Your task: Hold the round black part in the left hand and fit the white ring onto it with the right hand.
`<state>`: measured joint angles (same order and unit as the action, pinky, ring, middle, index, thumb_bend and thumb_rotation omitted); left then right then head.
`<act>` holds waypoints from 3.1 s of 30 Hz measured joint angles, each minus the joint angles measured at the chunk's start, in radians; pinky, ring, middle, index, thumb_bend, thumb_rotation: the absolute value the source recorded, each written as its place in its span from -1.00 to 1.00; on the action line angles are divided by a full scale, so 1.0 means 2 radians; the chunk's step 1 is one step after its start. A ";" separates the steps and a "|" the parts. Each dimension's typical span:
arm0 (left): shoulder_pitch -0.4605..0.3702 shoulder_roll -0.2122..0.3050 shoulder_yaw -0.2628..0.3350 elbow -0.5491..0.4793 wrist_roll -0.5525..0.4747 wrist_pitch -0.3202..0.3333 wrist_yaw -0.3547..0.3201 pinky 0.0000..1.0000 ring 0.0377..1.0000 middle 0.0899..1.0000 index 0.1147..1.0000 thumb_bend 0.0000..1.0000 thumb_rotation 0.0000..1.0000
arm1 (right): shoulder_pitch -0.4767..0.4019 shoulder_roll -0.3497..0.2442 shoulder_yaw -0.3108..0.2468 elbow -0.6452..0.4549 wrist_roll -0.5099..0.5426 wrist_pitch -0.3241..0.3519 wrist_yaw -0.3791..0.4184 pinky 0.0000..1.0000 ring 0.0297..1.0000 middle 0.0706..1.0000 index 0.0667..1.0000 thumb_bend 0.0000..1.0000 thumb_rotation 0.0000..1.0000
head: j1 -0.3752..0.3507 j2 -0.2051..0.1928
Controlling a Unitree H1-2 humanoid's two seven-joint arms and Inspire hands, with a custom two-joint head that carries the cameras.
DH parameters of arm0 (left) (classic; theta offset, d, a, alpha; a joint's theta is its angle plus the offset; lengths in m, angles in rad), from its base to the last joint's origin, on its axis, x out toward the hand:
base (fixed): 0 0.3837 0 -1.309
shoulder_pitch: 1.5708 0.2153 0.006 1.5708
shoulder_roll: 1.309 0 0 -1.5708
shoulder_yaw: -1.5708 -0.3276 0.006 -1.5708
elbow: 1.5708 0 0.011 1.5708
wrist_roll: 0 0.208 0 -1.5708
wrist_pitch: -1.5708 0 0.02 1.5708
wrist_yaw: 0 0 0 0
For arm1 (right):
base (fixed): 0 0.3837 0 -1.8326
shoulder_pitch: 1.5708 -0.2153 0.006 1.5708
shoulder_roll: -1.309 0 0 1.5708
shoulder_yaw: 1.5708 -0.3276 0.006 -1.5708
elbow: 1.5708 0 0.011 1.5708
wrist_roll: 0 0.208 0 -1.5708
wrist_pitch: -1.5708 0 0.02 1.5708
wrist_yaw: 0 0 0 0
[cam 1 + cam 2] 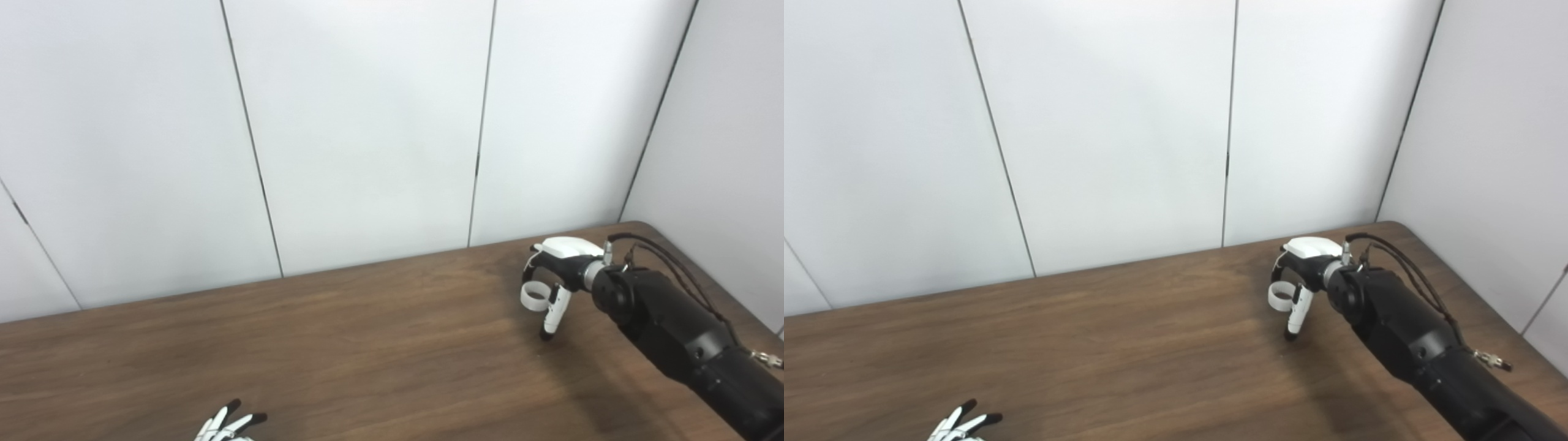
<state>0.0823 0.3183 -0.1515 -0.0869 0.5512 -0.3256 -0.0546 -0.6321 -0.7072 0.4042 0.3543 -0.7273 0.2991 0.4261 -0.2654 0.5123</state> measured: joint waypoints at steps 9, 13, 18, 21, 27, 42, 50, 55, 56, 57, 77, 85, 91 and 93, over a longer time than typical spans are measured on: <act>0.001 0.000 0.001 0.000 0.000 0.000 0.000 1.00 1.00 0.71 -0.18 0.04 -0.92 | 0.006 -0.001 -0.001 -0.004 -0.001 -0.016 -0.013 0.76 0.98 0.92 0.13 0.61 -0.88 | 0.000 0.002; 0.001 0.000 0.001 0.000 0.000 0.000 -0.002 1.00 1.00 0.71 -0.18 0.04 -0.92 | 0.008 -0.001 -0.002 -0.005 -0.001 -0.017 -0.017 0.72 0.96 0.89 0.12 0.62 -0.95 | -0.001 0.002; 0.002 0.000 0.002 -0.002 0.000 0.000 -0.004 1.00 1.00 0.71 -0.18 0.03 -0.92 | 0.008 -0.001 -0.001 -0.005 -0.002 -0.016 -0.017 0.72 0.97 0.91 0.18 0.63 -0.93 | -0.002 0.003; 0.004 0.000 0.003 -0.004 -0.001 0.001 -0.004 1.00 1.00 0.70 -0.18 0.03 -0.92 | 0.007 -0.001 -0.001 -0.005 -0.002 -0.013 -0.013 0.76 1.00 0.96 0.29 0.67 -0.82 | -0.001 0.004; 0.007 0.001 0.005 -0.007 -0.001 0.001 -0.006 1.00 1.00 0.70 -0.18 0.03 -0.92 | -0.002 0.000 0.002 0.002 -0.002 0.008 0.010 0.84 1.00 1.00 0.56 0.78 -0.67 | -0.001 0.005; 0.009 0.001 0.008 -0.008 -0.001 0.001 -0.013 1.00 1.00 0.70 -0.18 0.04 -0.92 | -0.005 0.000 0.007 0.002 -0.005 0.017 0.012 0.91 1.00 1.00 0.66 0.85 -0.61 | -0.008 0.006; 0.009 0.004 0.009 -0.007 -0.003 0.000 -0.014 1.00 1.00 0.70 -0.18 0.04 -0.92 | -0.002 -0.002 0.008 -0.005 -0.007 0.028 0.016 0.90 1.00 1.00 0.61 0.81 -0.60 | -0.012 0.007; 0.009 0.007 0.010 -0.005 -0.003 0.000 -0.014 1.00 1.00 0.70 -0.18 0.04 -0.92 | 0.000 -0.004 0.007 -0.006 -0.007 0.028 0.016 0.86 1.00 1.00 0.58 0.80 -0.59 | -0.012 0.005; 0.009 0.007 0.010 -0.005 -0.003 0.000 -0.014 1.00 1.00 0.70 -0.18 0.04 -0.92 | 0.000 -0.004 0.007 -0.006 -0.007 0.028 0.016 0.86 1.00 1.00 0.58 0.80 -0.58 | -0.013 0.005; 0.009 0.007 0.010 -0.005 -0.003 0.000 -0.014 1.00 1.00 0.70 -0.18 0.04 -0.92 | 0.000 -0.004 0.008 -0.006 -0.007 0.028 0.016 0.86 1.00 1.00 0.59 0.80 -0.57 | -0.013 0.005; 0.007 0.007 0.012 -0.002 -0.004 0.000 -0.014 1.00 1.00 0.70 -0.18 0.04 -0.92 | 0.003 -0.007 0.008 -0.004 -0.008 0.026 0.013 0.83 1.00 1.00 0.59 0.80 -0.54 | -0.014 0.004; 0.007 0.007 0.013 -0.001 -0.004 0.000 -0.014 1.00 1.00 0.70 -0.18 0.04 -0.92 | 0.005 -0.008 0.006 -0.005 -0.007 0.027 0.013 0.85 1.00 1.00 0.60 0.79 -0.54 | -0.015 0.004; 0.007 0.008 0.013 -0.001 -0.005 0.000 -0.014 1.00 1.00 0.70 -0.18 0.04 -0.92 | 0.013 -0.015 0.001 -0.018 -0.004 0.028 0.018 0.91 1.00 1.00 0.62 0.76 -0.56 | -0.015 0.004; 0.007 0.008 0.013 0.000 -0.005 0.000 -0.014 1.00 1.00 0.70 -0.18 0.04 -0.92 | 0.015 -0.016 0.000 -0.020 -0.003 0.030 0.021 0.91 1.00 1.00 0.62 0.76 -0.57 | -0.015 0.004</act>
<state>0.0961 0.3338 -0.1248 -0.0875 0.5414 -0.3261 -0.0825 -0.6024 -0.7383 0.4040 0.3153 -0.7338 0.3601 0.4687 -0.2945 0.5200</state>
